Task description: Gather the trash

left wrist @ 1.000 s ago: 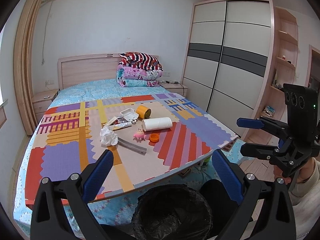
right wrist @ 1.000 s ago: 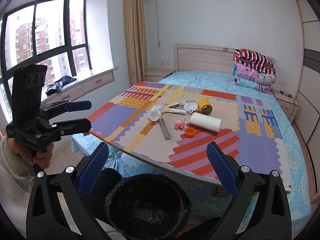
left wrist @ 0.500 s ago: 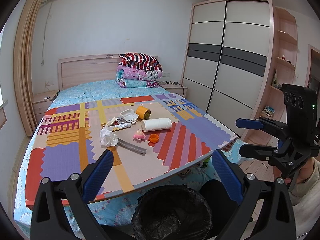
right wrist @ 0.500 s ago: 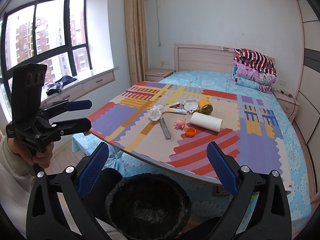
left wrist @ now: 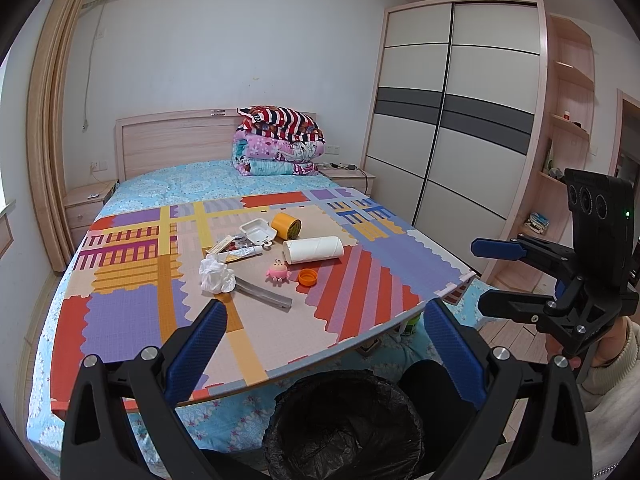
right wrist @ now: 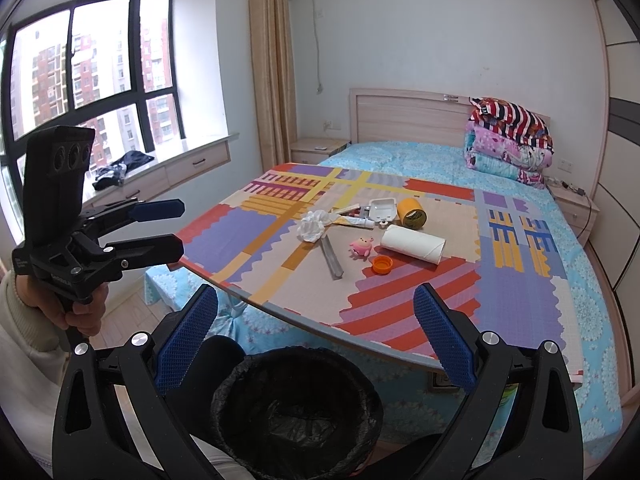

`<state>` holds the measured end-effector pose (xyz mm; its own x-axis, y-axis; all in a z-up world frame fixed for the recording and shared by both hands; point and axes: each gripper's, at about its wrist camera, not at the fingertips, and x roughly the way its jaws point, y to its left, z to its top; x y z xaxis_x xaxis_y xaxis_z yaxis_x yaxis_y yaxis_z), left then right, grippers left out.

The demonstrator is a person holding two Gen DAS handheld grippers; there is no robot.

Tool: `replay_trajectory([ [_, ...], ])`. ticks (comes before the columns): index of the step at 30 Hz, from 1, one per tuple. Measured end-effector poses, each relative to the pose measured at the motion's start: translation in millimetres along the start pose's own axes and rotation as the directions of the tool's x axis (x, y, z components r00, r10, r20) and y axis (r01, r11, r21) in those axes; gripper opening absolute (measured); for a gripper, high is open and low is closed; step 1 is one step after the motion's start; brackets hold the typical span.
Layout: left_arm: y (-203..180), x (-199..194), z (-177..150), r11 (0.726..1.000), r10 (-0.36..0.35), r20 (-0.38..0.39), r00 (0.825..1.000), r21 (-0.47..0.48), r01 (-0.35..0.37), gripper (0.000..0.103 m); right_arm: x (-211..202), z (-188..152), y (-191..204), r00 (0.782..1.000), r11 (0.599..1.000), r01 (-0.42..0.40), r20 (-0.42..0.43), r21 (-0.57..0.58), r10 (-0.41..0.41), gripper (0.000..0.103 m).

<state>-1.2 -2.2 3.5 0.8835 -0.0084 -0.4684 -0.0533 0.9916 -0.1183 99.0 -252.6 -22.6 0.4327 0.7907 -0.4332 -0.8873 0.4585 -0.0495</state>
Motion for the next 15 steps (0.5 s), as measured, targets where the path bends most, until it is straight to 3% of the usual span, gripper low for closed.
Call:
replay_trajectory([
  [15, -0.8, -1.0, 1.1, 1.000, -0.002, 0.004, 1.000, 0.002, 0.002, 0.095, -0.1, -0.2, 0.1, 1.000, 1.000, 0.000, 0.000, 0.001, 0.000, 0.099],
])
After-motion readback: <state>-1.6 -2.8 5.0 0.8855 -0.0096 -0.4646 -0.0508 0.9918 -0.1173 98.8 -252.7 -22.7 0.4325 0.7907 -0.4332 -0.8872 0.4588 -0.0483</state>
